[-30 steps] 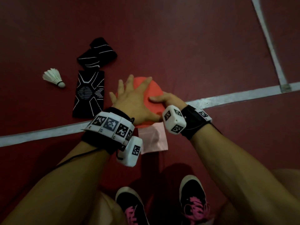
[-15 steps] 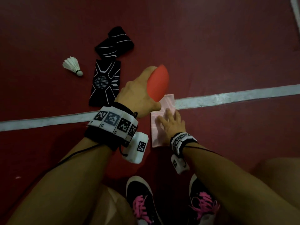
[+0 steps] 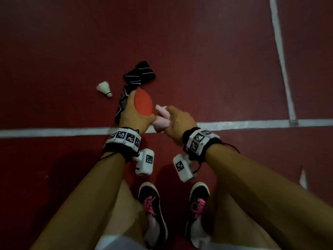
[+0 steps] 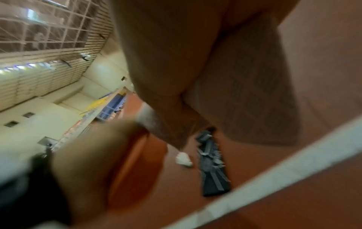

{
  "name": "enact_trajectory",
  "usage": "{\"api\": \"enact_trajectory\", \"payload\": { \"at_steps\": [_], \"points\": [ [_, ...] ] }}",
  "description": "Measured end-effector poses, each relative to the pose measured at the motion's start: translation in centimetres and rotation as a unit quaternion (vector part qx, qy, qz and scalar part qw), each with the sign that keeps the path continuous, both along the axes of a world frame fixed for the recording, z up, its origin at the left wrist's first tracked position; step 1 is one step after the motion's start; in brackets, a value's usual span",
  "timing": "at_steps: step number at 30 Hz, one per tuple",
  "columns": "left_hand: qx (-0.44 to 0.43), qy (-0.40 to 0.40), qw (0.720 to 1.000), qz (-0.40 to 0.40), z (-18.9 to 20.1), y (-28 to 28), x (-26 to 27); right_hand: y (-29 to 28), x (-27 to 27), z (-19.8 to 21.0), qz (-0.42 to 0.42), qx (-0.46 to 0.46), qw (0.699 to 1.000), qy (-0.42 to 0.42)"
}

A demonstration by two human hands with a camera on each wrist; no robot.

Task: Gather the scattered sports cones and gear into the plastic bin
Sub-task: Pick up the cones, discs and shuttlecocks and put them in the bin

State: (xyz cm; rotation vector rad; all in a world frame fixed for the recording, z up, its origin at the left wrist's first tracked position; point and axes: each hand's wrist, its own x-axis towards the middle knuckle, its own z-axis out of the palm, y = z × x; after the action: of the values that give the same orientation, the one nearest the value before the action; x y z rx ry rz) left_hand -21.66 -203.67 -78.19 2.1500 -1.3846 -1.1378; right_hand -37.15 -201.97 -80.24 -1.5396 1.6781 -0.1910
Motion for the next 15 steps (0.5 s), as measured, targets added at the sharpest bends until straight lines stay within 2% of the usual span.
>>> {"api": "enact_trajectory", "payload": {
  "at_steps": [1, 3, 7, 9, 12, 15],
  "points": [
    [-0.001, 0.024, 0.998, 0.049, 3.2, 1.1, 1.0, -0.2, 0.4, 4.1, 0.024, 0.016, 1.000, 0.008],
    [-0.015, 0.051, 0.993, 0.107, 9.2, 2.7, 2.7, -0.5, 1.6, 11.7, 0.019, 0.048, 0.999, -0.007],
    [-0.034, 0.035, 0.985, 0.167, 25.5, 8.2, 8.5, 1.0, 7.5, 28.1, 0.021, 0.100, 0.991, -0.087],
    [-0.049, 0.009, 0.975, 0.216, 33.4, 12.1, 11.6, 2.6, 10.7, 36.0, 0.055, 0.088, 0.988, -0.118],
    [-0.099, -0.002, 0.931, 0.352, 44.7, 20.1, 16.4, 6.7, 16.3, 46.9, 0.151, 0.088, 0.972, -0.157],
    [-0.119, -0.029, 0.888, 0.444, 52.8, 28.6, 18.9, 11.7, 21.9, 54.1, 0.230, 0.091, 0.950, -0.189]
  ]
}}
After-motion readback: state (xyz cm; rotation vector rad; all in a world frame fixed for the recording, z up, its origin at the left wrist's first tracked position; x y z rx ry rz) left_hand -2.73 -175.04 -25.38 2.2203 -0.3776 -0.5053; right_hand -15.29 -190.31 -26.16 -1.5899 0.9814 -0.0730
